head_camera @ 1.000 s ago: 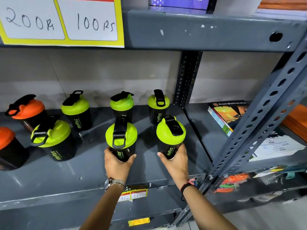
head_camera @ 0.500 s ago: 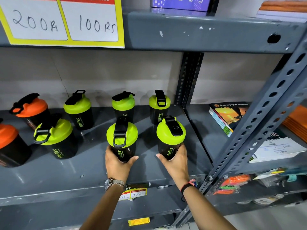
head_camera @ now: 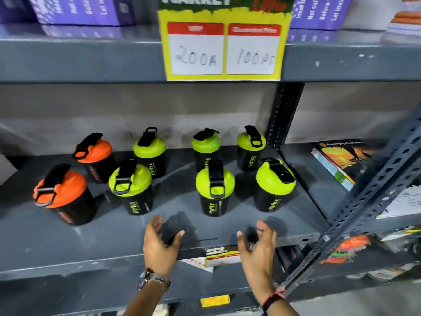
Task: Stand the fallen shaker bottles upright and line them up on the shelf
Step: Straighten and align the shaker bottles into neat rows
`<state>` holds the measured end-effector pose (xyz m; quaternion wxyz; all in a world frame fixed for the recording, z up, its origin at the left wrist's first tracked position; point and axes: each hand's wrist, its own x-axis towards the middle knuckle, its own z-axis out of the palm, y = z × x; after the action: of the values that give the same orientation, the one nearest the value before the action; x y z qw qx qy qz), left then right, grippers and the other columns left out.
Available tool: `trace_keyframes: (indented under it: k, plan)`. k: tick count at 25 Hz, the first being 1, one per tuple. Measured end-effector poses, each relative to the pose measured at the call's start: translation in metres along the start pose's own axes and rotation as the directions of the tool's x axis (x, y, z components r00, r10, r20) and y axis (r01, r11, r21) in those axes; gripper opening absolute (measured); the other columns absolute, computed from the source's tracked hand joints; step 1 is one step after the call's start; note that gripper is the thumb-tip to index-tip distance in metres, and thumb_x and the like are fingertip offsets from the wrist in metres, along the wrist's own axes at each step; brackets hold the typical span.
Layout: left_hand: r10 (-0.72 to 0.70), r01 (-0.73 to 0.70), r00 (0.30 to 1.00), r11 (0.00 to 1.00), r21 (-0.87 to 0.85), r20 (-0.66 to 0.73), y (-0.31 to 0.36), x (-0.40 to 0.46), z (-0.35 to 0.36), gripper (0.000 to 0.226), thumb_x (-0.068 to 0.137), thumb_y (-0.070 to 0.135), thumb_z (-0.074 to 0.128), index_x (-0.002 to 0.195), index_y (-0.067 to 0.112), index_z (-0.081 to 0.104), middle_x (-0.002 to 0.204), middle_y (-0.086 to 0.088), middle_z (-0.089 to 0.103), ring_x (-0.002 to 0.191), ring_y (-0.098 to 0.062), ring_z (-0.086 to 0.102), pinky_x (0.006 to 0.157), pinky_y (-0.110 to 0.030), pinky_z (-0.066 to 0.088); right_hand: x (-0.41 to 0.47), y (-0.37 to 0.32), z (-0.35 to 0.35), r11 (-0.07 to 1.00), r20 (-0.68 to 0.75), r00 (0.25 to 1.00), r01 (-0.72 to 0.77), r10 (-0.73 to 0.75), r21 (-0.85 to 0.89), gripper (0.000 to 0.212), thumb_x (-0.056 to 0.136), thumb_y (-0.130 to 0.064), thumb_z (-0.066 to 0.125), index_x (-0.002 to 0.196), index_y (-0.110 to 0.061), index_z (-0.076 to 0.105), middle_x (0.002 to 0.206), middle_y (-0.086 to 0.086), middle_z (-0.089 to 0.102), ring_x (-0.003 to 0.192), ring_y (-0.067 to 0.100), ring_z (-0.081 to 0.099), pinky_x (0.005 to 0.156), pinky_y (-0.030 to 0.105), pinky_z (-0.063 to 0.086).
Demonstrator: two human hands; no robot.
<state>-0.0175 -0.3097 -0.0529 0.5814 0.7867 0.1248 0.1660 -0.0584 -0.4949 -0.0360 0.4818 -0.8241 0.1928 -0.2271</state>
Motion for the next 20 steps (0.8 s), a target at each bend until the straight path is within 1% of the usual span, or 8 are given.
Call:
trace_keyframes:
  k: [3,5,7,10,13,16,18,20]
  plan:
    - [0.043,-0.037,0.994,0.998,0.058,-0.100,-0.016,0.014,-0.057,0.053,0.064,-0.004,0.076,0.107,-0.007,0.046,0.105,-0.033,0.051,0.101,-0.046,0.051,0.088,-0.047,0.044,-0.038,-0.031,0.045,0.994,0.096,0.990,0.094,-0.098,0.048,0.036,0.077,-0.004,0.069,0.110,-0.004,0.052,0.101,0.006,0.049,0.099,0.028,0.052,0.091,0.040,0.045]
    - [0.108,-0.081,0.976,0.987,0.142,-0.189,-0.023,0.024,-0.090,0.061,0.068,0.025,0.076,0.105,-0.012,0.044,0.101,-0.036,0.048,0.098,-0.044,0.045,0.086,-0.052,0.044,-0.055,-0.052,0.077,0.989,0.203,0.971,0.101,-0.123,0.112,0.042,0.078,-0.005,0.069,0.115,-0.004,0.049,0.109,0.009,0.052,0.104,0.027,0.052,0.096,0.040,0.044]
    - [0.070,-0.039,0.964,0.992,0.124,-0.257,-0.025,0.041,-0.119,0.092,0.059,0.054,0.071,0.113,-0.013,0.038,0.111,-0.038,0.043,0.104,-0.041,0.039,0.092,-0.051,0.039,-0.061,-0.070,0.108,0.989,0.302,0.945,0.096,-0.127,0.113,0.056,0.078,-0.011,0.069,0.126,-0.002,0.041,0.125,0.014,0.049,0.117,0.028,0.047,0.105,0.041,0.038]
    - [-0.077,0.106,0.954,0.990,0.089,-0.288,-0.030,0.073,-0.150,0.097,0.055,0.013,0.086,0.128,-0.006,0.026,0.129,-0.038,0.031,0.121,-0.046,0.030,0.105,-0.051,0.030,-0.059,-0.096,0.151,0.994,0.401,0.911,0.065,-0.094,0.084,0.079,0.078,-0.022,0.071,0.139,-0.002,0.024,0.146,0.014,0.031,0.136,0.026,0.027,0.114,0.039,0.026]
    - [-0.086,0.105,0.977,0.990,0.090,-0.194,-0.036,0.103,-0.164,0.099,0.055,0.005,0.085,0.131,-0.003,0.023,0.136,-0.031,0.030,0.128,-0.039,0.027,0.111,-0.047,0.024,-0.055,-0.114,0.184,0.996,0.408,0.912,-0.004,-0.033,0.088,0.097,0.072,-0.027,0.076,0.142,-0.003,0.014,0.151,0.015,0.022,0.141,0.025,0.017,0.116,0.039,0.021]
    - [-0.019,0.023,0.988,0.999,0.025,-0.152,-0.036,0.123,-0.162,0.084,0.050,0.000,0.086,0.120,0.000,0.038,0.125,-0.025,0.049,0.112,-0.031,0.048,0.102,-0.043,0.038,-0.048,-0.123,0.204,0.996,0.356,0.934,-0.050,0.020,0.075,0.105,0.063,-0.026,0.083,0.141,-0.002,0.017,0.146,0.018,0.028,0.138,0.028,0.023,0.115,0.041,0.024]
    - [-0.022,0.018,0.984,1.000,-0.023,-0.177,-0.036,0.129,-0.159,0.078,0.051,-0.003,0.084,0.116,0.003,0.041,0.120,-0.021,0.053,0.102,-0.024,0.051,0.094,-0.036,0.039,-0.044,-0.126,0.211,0.995,0.298,0.954,-0.072,0.046,0.076,0.100,0.059,-0.024,0.084,0.136,-0.002,0.025,0.139,0.017,0.037,0.132,0.029,0.032,0.111,0.040,0.030]
    - [-0.053,0.049,0.973,0.999,-0.022,-0.225,-0.038,0.130,-0.157,0.073,0.055,0.000,0.083,0.115,0.004,0.040,0.118,-0.022,0.054,0.102,-0.028,0.052,0.089,-0.034,0.038,-0.044,-0.126,0.216,0.996,0.250,0.967,-0.066,0.050,0.055,0.089,0.059,-0.025,0.083,0.130,-0.003,0.033,0.129,0.015,0.044,0.124,0.029,0.041,0.104,0.036,0.037]
